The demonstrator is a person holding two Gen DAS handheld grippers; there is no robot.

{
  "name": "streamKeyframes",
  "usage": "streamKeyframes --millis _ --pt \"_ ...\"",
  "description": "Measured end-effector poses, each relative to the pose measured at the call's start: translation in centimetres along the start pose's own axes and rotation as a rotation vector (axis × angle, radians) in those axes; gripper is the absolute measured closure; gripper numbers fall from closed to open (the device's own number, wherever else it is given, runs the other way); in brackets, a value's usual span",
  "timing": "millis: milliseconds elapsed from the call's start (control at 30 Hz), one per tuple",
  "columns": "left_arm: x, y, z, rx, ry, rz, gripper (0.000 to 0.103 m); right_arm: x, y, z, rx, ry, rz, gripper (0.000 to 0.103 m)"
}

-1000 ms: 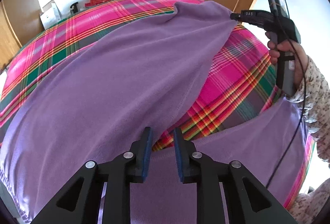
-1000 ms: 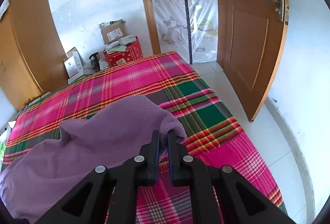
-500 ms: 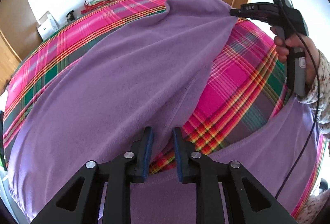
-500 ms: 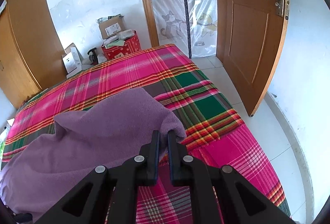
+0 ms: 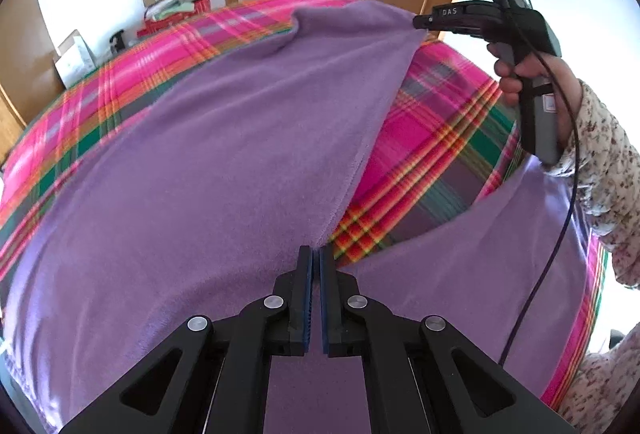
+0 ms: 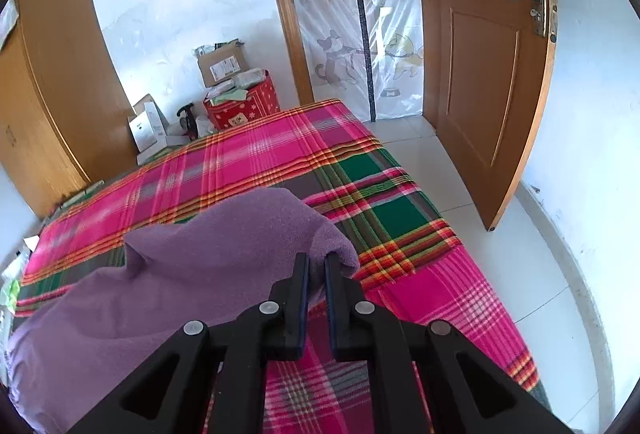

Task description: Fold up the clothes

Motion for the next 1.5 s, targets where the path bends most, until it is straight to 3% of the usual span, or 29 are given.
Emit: streamKeyframes --millis 167,267,367,500,633,800,967,1067,1233,1500 --pt "0.0 0.2 0.4 -0.012 0.014 -0.005 0.1 1.4 1.5 1.5 -0.071 0.009 0.03 0.096" --pt "-0.3 0.1 0.6 -0.019 0.019 -0.009 0.1 2.5 1.8 0.9 -0.039 0.021 0.068 0.096" --pt "-0.5 0.0 0.8 -0.024 0.023 -0.018 0.1 4.1 1.8 0.3 -0.006 0.089 0.086 0.096" --pt "-0.3 -0.1 1.1 -0.024 0.026 -0.022 0.1 4.8 2.0 0.3 -0.005 0.039 0.101 0.096" --pt "-0.5 -0.1 0.9 -0.028 0.038 -0.043 0.099 3.0 0.9 -0.1 0.031 -0.048 0.056 0.094" --pt "-0.8 -0.7 -0.4 0.002 0.064 -0.08 0.097 2.1 -0.6 1.0 0.013 -0.066 0.032 0.078" --pt "-0.3 -2.3 -2.0 0.044 0.145 -0.096 0.094 2.3 -1.8 2.1 0.0 -0.084 0.032 0.064" --pt "0.3 -3.7 -1.9 0.056 0.154 -0.065 0.087 2.8 -3.0 3.2 -0.015 -0.12 0.078 0.059" --pt "0.1 -5.9 0.8 0.031 0.147 -0.09 0.087 2.1 -3.7 5.9 -0.126 -0.283 0.12 0.058" --pt "0.3 -8.7 4.5 -0.015 0.183 -0.155 0.087 1.4 -2.0 6.8 -0.188 -0.383 0.13 0.058"
Point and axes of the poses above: each gripper's, at about its wrist camera, not at the fingertips, and z roughly the way its jaws point, x to its right, y to its underside, the point moved 6 cm from there along z, roughly the way its jaws point, and after that the axes turned 3 degrees about -z, right-handed, at the moved point
